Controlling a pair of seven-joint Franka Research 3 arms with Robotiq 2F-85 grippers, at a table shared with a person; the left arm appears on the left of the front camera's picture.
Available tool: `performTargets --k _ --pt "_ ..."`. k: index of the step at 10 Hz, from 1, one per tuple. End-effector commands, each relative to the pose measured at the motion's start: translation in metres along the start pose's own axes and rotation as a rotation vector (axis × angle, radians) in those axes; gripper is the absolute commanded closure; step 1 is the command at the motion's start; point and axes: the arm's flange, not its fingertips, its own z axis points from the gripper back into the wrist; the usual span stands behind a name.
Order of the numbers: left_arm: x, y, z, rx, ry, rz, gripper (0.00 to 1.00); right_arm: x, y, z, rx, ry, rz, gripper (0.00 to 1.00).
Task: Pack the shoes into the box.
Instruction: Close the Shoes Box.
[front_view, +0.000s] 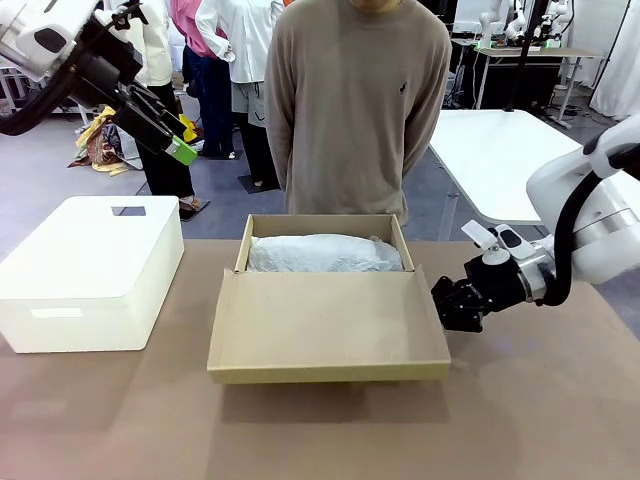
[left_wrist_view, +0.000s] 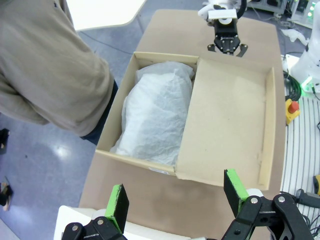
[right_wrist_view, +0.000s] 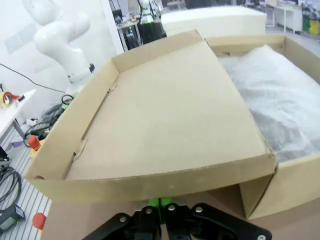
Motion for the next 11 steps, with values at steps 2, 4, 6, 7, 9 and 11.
performTargets --k 2,4,6,7,9,11 --pt "-0.003 -0.001 0.0 -0.017 -0.026 -0.01 0.0 0.016 0.004 0.013 -0.031 -0.148 0.022 1.0" --pt "-0.003 -0.001 0.0 -0.017 -0.026 -0.01 0.0 0.025 0.005 0.019 -0.063 -0.218 0.005 1.0" --pt "-0.003 -0.001 0.0 -0.017 -0.026 -0.01 0.0 0.033 0.002 0.027 -0.138 -0.306 -0.024 1.0" --pt "-0.003 -0.001 0.0 -0.017 -0.026 -0.01 0.0 0.036 -0.001 0.031 -0.182 -0.338 -0.041 1.0" --pt "-0.003 -0.001 0.0 -0.017 -0.026 -0.01 0.0 0.04 -0.008 0.036 -0.251 -0.39 -0.07 1.0" --pt "-0.003 -0.001 0.0 -0.017 -0.026 -0.01 0.0 0.047 -0.018 0.038 -0.306 -0.368 -0.078 1.0"
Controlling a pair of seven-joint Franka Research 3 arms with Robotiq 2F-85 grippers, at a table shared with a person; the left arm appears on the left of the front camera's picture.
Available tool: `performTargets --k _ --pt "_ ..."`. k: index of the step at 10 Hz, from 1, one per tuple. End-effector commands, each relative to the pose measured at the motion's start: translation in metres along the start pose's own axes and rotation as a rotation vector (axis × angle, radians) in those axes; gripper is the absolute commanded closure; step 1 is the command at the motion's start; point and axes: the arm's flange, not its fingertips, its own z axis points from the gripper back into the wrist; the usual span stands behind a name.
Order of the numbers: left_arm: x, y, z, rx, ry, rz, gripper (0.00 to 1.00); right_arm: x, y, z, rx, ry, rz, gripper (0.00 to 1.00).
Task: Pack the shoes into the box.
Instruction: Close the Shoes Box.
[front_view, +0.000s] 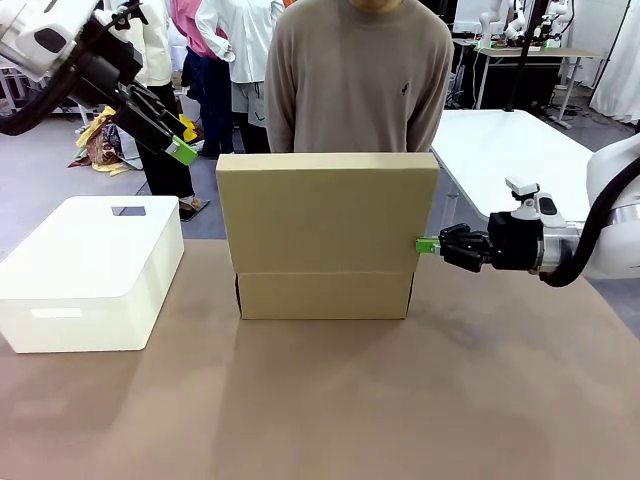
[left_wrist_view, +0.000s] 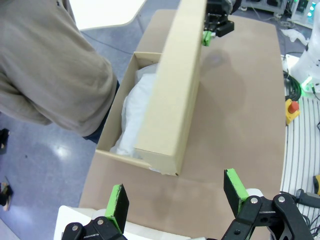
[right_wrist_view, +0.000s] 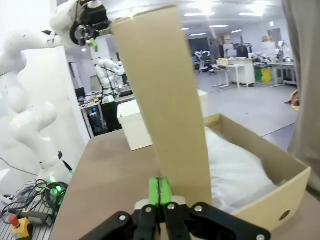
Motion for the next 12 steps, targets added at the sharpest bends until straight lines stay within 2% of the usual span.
performTargets --k 1,5,8,9,10,12 --pt "-0.003 -0.001 0.0 -0.017 -0.026 -0.01 0.0 0.008 -0.006 -0.009 -0.059 0.04 -0.007 1.0" --pt "-0.003 -0.001 0.0 -0.017 -0.026 -0.01 0.0 0.012 -0.025 -0.01 -0.11 0.076 -0.013 1.0" --pt "-0.003 -0.001 0.0 -0.017 -0.026 -0.01 0.0 0.027 -0.019 -0.005 -0.086 0.068 0.008 1.0" --pt "-0.003 -0.001 0.0 -0.017 -0.026 -0.01 0.0 0.031 -0.013 -0.005 -0.042 0.077 0.032 1.0" --pt "-0.003 -0.001 0.0 -0.017 -0.026 -0.01 0.0 0.017 -0.021 -0.002 -0.082 0.078 0.017 1.0" --pt "-0.003 -0.001 0.0 -0.017 -0.026 -0.01 0.0 0.017 -0.021 -0.002 -0.082 0.078 0.017 1.0"
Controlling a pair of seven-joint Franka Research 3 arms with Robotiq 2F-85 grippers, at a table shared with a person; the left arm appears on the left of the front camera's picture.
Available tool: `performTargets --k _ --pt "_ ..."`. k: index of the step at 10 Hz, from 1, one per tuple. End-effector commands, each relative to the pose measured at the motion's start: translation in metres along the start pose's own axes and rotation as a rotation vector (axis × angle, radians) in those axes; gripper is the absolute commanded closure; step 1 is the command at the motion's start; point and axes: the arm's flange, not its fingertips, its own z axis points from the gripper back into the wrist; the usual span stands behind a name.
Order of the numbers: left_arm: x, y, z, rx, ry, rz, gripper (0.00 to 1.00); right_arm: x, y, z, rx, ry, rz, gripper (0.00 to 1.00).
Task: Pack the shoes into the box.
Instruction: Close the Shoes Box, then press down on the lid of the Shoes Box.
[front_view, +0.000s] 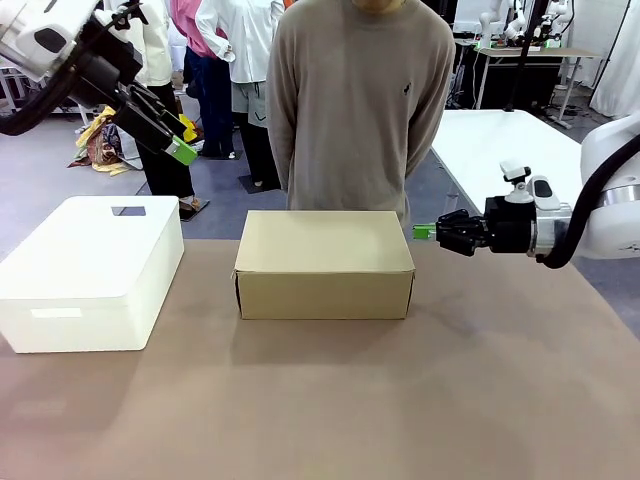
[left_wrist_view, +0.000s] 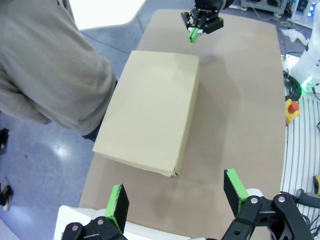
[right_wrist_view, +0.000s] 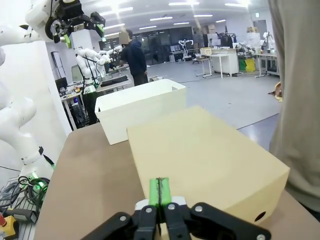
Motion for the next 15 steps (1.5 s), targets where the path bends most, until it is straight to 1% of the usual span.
performTargets --k 1,8,10,13,14,15 --pt "-0.003 -0.001 0.0 -0.017 -0.026 -0.01 0.0 -0.001 -0.001 0.0 -0.009 0.002 -0.002 1.0" --pt "-0.003 -0.001 0.0 -0.017 -0.026 -0.01 0.0 -0.002 0.0 0.0 0.0 0.001 -0.005 1.0" --pt "-0.003 -0.001 0.0 -0.017 -0.026 -0.01 0.0 0.021 0.006 0.01 -0.037 0.068 -0.065 1.0" --pt "-0.003 -0.001 0.0 -0.017 -0.026 -0.01 0.0 0.036 0.009 0.022 -0.035 0.132 -0.109 1.0" --pt "-0.003 -0.001 0.0 -0.017 -0.026 -0.01 0.0 0.045 0.01 0.026 -0.013 0.173 -0.12 0.88" --pt "-0.003 -0.001 0.0 -0.017 -0.026 -0.01 0.0 0.057 0.012 0.03 -0.008 0.223 -0.124 0.68"
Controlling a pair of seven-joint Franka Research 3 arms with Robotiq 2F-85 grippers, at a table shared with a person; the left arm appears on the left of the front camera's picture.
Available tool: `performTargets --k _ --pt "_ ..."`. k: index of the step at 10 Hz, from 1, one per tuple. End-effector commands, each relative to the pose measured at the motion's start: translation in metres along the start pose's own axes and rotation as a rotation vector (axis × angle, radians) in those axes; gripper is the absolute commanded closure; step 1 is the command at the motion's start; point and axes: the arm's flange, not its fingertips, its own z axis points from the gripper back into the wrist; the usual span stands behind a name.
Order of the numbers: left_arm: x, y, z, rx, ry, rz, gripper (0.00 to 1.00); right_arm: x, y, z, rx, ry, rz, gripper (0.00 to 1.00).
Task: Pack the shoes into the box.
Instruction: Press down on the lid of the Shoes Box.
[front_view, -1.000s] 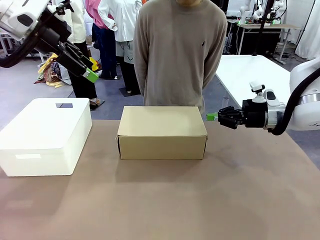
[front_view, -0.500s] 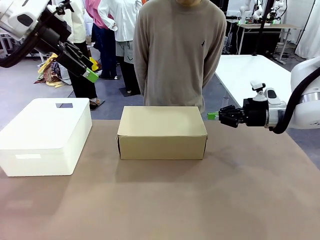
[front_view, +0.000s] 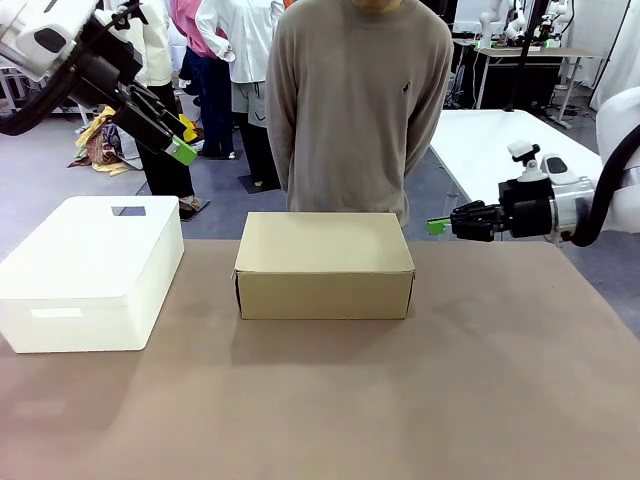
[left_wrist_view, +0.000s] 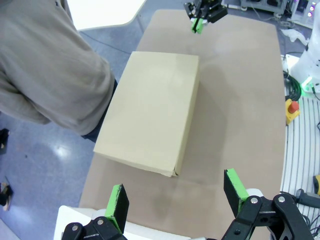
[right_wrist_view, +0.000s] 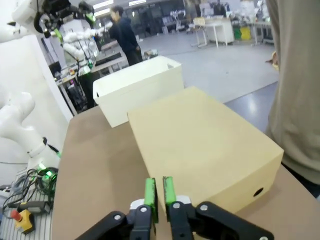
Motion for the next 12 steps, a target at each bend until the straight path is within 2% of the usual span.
performTargets --k 1,3,4,6,8,12 --pt "-0.003 -0.001 0.0 -0.017 -0.026 -0.01 0.0 0.024 0.009 0.014 -0.002 0.112 -0.038 0.48" --pt "-0.003 -0.001 0.0 -0.017 -0.026 -0.01 0.0 0.042 0.025 0.024 -0.031 0.201 -0.082 0.08" --pt "-0.003 -0.001 0.0 -0.017 -0.026 -0.01 0.0 0.048 0.032 0.027 -0.048 0.24 -0.087 0.0" --pt "0.0 0.0 0.0 0.0 0.0 0.0 0.0 0.059 0.048 0.032 -0.121 0.321 -0.078 0.0" --pt "0.022 0.013 -0.029 -0.035 -0.015 0.068 0.0 0.074 0.066 0.039 -0.189 0.377 -0.06 0.0" --pt "0.059 0.033 -0.062 0.008 0.086 0.169 0.79 0.092 0.098 0.048 -0.265 0.428 -0.003 0.0"
